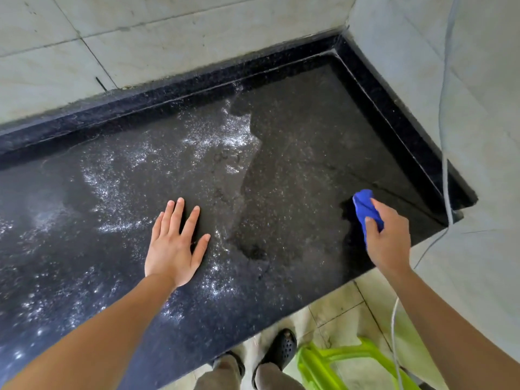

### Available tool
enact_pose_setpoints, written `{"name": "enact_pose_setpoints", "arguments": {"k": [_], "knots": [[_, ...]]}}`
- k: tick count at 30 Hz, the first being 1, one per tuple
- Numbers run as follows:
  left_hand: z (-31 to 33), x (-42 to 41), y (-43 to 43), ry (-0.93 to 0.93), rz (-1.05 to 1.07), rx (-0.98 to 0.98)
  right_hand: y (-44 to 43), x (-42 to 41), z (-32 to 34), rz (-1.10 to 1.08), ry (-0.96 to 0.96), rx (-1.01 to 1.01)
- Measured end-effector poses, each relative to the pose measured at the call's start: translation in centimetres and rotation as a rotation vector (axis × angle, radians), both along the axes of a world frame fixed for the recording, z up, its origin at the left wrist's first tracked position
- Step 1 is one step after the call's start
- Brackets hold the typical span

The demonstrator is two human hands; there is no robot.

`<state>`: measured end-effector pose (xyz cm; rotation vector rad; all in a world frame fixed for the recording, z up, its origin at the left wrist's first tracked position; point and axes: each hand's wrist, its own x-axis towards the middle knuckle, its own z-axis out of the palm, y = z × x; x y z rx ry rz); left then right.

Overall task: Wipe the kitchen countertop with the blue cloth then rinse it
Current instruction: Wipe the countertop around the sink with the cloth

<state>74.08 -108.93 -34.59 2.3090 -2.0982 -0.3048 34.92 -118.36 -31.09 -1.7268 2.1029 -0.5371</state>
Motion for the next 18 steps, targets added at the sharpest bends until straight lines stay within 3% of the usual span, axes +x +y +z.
{"name": "enact_pose_setpoints", "arguments": {"k": [3, 6, 8, 11, 13, 16, 18], "knots": [[-0.1, 0.0, 0.0, 0.023, 0.001, -0.018, 3.4, 2.1, -1.6, -0.037, 0.182, -0.042], [0.0, 0.1, 0.1, 0.025, 0.008, -0.013, 10.2, 8.1, -2.1, 0.140, 0.151, -0.104], [0.1, 0.1, 0.2, 0.019, 0.007, -0.004, 13.7, 11.6, -1.7, 0.353, 0.050, -0.065], [0.6, 0.2, 0.0, 0.065, -0.007, 0.014, 15.2, 13.2, -0.3, 0.664, -0.254, 0.112], [1.2, 1.2, 0.2, 0.141, -0.021, 0.015, 12.4, 12.2, 0.8, 0.548, -0.351, 0.153], [1.8, 4.6, 1.9, 0.148, -0.054, -0.028, 6.4, 8.5, 0.3, 0.056, -0.131, 0.036], [1.6, 7.2, 3.5, 0.089, -0.051, -0.054, 4.7, 8.3, -0.5, -0.144, 0.057, 0.059]]}}
